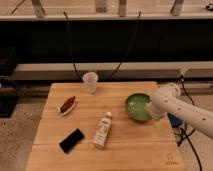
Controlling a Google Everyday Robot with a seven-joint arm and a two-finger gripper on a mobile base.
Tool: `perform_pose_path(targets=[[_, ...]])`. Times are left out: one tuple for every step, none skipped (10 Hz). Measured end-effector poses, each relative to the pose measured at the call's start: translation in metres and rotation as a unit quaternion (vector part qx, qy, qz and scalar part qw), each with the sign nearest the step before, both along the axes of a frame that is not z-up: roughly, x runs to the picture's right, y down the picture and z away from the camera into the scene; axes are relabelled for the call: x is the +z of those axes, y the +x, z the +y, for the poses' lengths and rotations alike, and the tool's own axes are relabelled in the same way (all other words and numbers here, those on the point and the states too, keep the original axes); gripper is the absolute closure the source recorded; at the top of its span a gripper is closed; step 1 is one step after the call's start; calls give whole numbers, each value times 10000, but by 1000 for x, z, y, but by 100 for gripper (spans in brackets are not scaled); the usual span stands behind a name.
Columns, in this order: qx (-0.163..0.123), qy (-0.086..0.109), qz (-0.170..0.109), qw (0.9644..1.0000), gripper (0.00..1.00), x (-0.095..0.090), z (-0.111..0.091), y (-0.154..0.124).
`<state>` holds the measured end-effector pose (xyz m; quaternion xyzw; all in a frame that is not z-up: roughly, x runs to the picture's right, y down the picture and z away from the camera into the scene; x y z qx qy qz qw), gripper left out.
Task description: Pick up the ceramic bowl
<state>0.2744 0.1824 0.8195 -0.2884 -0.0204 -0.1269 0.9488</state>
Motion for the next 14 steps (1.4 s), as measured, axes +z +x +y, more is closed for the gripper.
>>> perform_pose_path(targets=[[-3,0,-2,10000,20,2,1,1],[-14,-4,-11,10000,24,8,5,1],[-19,-3,-8,10000,26,11,8,1],[-28,11,3,10000,26,12,8,2],[-29,13,8,10000,31,12,8,3],[-33,18,10,10000,39,12,7,3],[-39,21,18,10000,49,13,7,4],[-44,22,19,10000,61,16,9,3],[-51,23,30,10000,68,17,10,4],[-49,48,23,10000,79,18,9,3],[-59,42,36,10000,88,17,8,4],[-110,53,49,9999,97,15,3,4],[-129,58,38,9999,97,10,-2,2],[-163,69,39,9998,97,5,-9,2]])
